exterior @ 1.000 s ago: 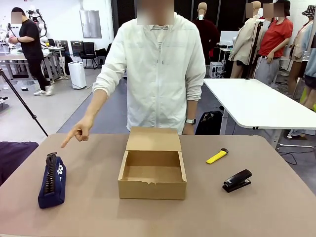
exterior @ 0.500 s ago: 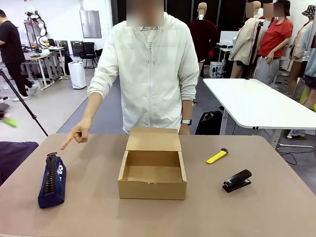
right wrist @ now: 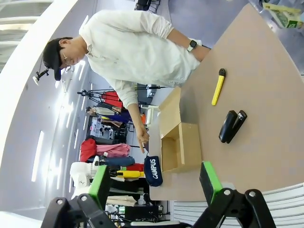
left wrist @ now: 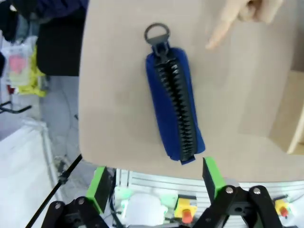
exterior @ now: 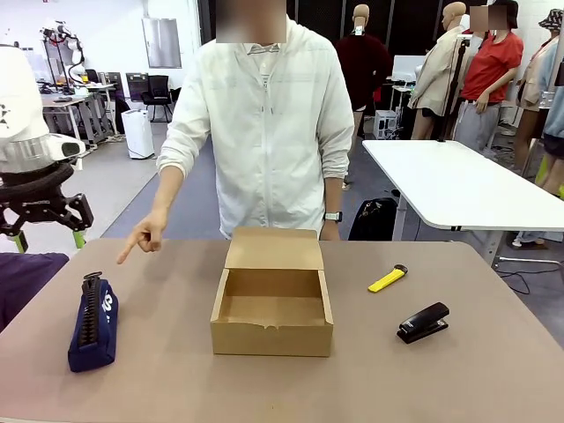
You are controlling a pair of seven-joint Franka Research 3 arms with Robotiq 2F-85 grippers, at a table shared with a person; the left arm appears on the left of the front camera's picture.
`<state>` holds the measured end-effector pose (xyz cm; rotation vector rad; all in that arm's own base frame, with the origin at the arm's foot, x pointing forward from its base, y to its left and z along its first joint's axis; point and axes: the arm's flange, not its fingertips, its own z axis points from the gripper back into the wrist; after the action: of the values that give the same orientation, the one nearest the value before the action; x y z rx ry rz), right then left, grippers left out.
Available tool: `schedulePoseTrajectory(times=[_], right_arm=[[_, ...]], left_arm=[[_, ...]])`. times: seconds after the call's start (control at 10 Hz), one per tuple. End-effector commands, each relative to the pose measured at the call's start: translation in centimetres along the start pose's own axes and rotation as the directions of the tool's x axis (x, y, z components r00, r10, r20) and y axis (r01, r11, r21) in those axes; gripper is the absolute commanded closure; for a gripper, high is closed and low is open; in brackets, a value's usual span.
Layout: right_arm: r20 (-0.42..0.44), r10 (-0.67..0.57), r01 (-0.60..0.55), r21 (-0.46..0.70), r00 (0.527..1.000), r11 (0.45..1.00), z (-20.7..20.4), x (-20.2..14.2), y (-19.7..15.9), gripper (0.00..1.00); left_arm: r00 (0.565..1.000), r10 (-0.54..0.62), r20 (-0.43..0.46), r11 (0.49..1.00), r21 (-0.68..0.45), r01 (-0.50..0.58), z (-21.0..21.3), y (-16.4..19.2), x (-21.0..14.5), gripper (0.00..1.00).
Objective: Pack the items into the box.
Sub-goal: Pick up the item specified by the human and place it in the Mailer Box.
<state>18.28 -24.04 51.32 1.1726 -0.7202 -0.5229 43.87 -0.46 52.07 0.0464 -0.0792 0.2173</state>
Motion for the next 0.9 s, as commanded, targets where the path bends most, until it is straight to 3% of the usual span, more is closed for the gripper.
schedulePoseTrajectory(times=[0.0, 0.1, 0.2, 0.5, 0.7, 0.8], right_arm=[[0.008, 0.026, -0.026, 0.022, 1.000, 0.999, 0.0, 0.4, 0.3, 0.00], [0.008, 0.026, -0.026, 0.022, 1.000, 0.999, 0.0, 0.4, 0.3, 0.00], [0.008, 0.026, -0.026, 0.022, 1.000, 0.999, 0.0, 0.4, 0.3, 0.00], [0.008, 0.026, -0.026, 0.022, 1.000, 0.999, 0.0, 0.4, 0.3, 0.00], [0.008, 0.026, -0.026, 0.022, 1.000, 0.999, 0.0, 0.4, 0.3, 0.00], [0.008, 0.026, -0.026, 0.022, 1.000, 0.999, 0.0, 0.4, 0.3, 0.00]], left_arm=[[0.998, 0.028, 0.064, 0.986, -0.166, -0.017, 1.1, 1.1, -1.3, 0.00], [0.998, 0.028, 0.064, 0.986, -0.166, -0.017, 1.1, 1.1, -1.3, 0.00], [1.000, 0.013, 0.017, 0.999, -0.049, -0.012, 0.6, 0.3, -0.1, 0.00], [0.999, -0.029, -0.037, 0.992, -0.128, 0.024, -4.1, -1.2, 0.8, 0.00], [0.995, 0.049, -0.087, 0.997, -0.064, -0.054, -8.8, -1.8, 1.3, 0.00], [0.996, 0.022, -0.083, 0.995, -0.098, -0.030, -10.7, -2.2, 1.4, 0.00]])
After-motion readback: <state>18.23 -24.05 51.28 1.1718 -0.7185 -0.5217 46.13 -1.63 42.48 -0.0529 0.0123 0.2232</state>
